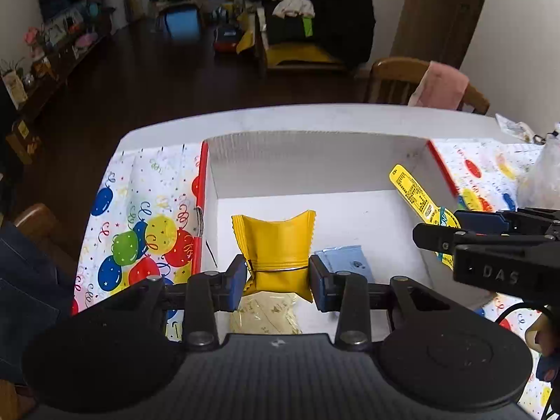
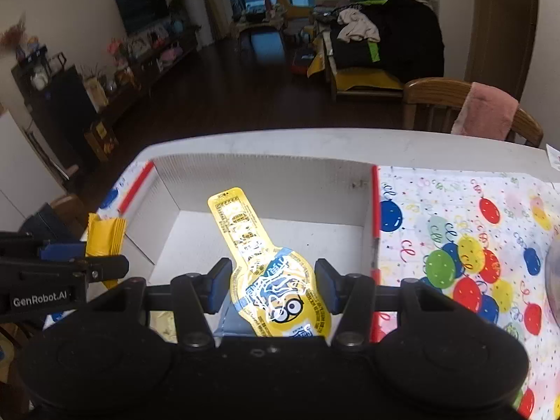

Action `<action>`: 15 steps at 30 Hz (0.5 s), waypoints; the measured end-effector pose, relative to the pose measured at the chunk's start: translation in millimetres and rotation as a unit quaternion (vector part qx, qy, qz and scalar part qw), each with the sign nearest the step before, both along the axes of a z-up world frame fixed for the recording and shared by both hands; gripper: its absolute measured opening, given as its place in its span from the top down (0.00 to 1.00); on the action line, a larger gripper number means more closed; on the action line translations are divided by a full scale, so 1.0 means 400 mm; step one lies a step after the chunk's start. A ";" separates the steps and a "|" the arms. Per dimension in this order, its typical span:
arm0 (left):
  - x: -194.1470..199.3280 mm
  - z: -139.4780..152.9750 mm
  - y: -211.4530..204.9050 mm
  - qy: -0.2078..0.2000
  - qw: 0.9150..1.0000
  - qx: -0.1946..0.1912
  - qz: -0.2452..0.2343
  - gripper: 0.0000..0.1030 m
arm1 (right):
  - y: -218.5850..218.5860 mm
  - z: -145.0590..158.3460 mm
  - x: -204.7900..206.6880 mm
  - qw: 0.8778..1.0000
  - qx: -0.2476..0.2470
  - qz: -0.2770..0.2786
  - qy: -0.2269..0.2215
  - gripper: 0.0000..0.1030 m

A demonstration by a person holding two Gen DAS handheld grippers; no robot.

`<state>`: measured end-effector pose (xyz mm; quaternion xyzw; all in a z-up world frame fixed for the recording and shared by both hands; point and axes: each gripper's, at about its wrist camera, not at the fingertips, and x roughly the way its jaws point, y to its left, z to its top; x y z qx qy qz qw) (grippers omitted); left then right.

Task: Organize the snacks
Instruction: 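Carry yellow cake with left tool while right tool carries Minion snack into box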

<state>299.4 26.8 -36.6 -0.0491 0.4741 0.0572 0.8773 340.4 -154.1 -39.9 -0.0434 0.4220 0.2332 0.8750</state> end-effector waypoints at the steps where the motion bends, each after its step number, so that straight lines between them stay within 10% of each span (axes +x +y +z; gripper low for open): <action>1: 0.009 -0.009 0.002 0.006 1.000 0.001 0.001 0.64 | 0.009 -0.011 0.008 1.000 -0.006 0.001 0.003 0.51; 15: 0.108 -0.120 0.017 0.079 0.997 0.004 0.007 0.64 | 0.084 -0.114 0.060 0.996 -0.056 0.035 0.052 0.51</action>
